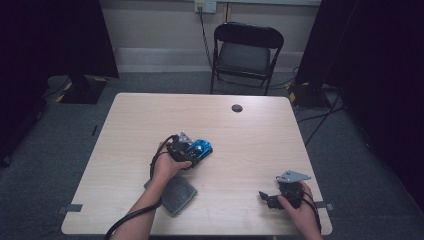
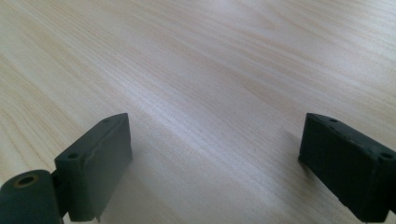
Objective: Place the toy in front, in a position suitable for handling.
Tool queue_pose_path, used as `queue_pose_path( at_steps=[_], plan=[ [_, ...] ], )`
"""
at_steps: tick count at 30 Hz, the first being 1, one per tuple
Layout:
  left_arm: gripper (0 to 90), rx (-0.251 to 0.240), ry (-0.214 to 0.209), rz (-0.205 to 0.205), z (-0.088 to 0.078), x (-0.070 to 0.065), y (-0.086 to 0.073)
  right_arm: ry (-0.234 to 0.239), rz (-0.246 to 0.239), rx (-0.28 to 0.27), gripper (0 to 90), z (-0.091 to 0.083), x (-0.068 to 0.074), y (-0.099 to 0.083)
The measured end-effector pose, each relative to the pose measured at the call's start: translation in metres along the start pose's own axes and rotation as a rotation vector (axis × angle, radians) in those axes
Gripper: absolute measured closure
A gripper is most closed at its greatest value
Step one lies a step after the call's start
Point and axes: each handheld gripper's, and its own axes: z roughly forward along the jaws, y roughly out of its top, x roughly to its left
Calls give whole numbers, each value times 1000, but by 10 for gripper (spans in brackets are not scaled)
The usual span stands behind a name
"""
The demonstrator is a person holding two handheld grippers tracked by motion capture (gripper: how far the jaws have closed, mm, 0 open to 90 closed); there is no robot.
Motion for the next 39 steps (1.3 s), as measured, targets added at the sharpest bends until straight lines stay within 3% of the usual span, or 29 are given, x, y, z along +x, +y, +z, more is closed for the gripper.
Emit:
queue_pose_path(
  at_steps=[11,20,25,26,29,30,35,37,39],
  plan=[
    [220,-34,5,-9,-9,-3,10,0,0,0,84,0,0,0],
    [204,-78,-6,16,-32,-9,20,-6,8,-1,91,0,2,0],
    [203,-83,-29,-33,-46,-9,9,1,11,22,142,-2,6,3],
    [201,-82,-35,-48,-49,-9,8,17,9,23,142,-3,10,8],
    [192,-80,-36,-37,-60,-7,1,37,11,17,144,-2,17,15],
    [193,-89,-35,-43,-65,-6,-2,68,-4,9,145,1,28,24],
    [194,-105,-13,-46,-82,-4,-11,116,-33,-14,150,7,49,39],
    [194,-110,-11,-57,-88,-3,-16,171,-35,-24,156,13,63,47],
    [194,-107,-13,-59,-93,-3,-20,181,-30,-25,156,14,67,49]
  ],
)
